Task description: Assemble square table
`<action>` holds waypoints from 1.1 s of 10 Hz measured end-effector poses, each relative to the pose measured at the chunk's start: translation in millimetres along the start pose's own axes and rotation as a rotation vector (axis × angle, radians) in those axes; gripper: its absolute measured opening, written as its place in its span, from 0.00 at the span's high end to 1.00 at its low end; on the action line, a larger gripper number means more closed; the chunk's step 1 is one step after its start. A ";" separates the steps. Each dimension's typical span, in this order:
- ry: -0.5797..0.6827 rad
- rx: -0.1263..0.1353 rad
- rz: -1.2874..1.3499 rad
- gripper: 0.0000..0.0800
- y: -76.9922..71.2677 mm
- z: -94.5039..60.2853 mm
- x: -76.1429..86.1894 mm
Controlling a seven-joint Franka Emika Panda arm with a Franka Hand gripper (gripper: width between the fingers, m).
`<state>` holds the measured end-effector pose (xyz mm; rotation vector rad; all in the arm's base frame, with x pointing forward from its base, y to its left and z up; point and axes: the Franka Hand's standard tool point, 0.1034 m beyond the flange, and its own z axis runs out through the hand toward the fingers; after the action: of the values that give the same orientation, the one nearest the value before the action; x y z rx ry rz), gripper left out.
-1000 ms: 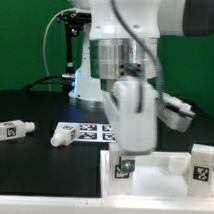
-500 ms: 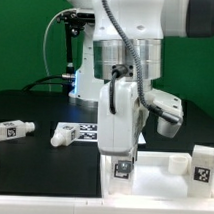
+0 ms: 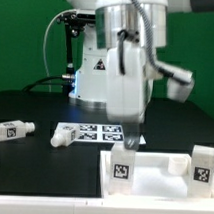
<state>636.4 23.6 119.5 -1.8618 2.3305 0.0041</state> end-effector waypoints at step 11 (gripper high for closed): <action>-0.008 -0.033 -0.074 0.19 38.7 -6.2 -17.0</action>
Offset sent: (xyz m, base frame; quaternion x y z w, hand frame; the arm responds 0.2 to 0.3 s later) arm 0.0000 0.0000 0.0000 0.0000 0.0000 0.0000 1.0000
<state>601.8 48.2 124.0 -1.9586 2.2684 0.0409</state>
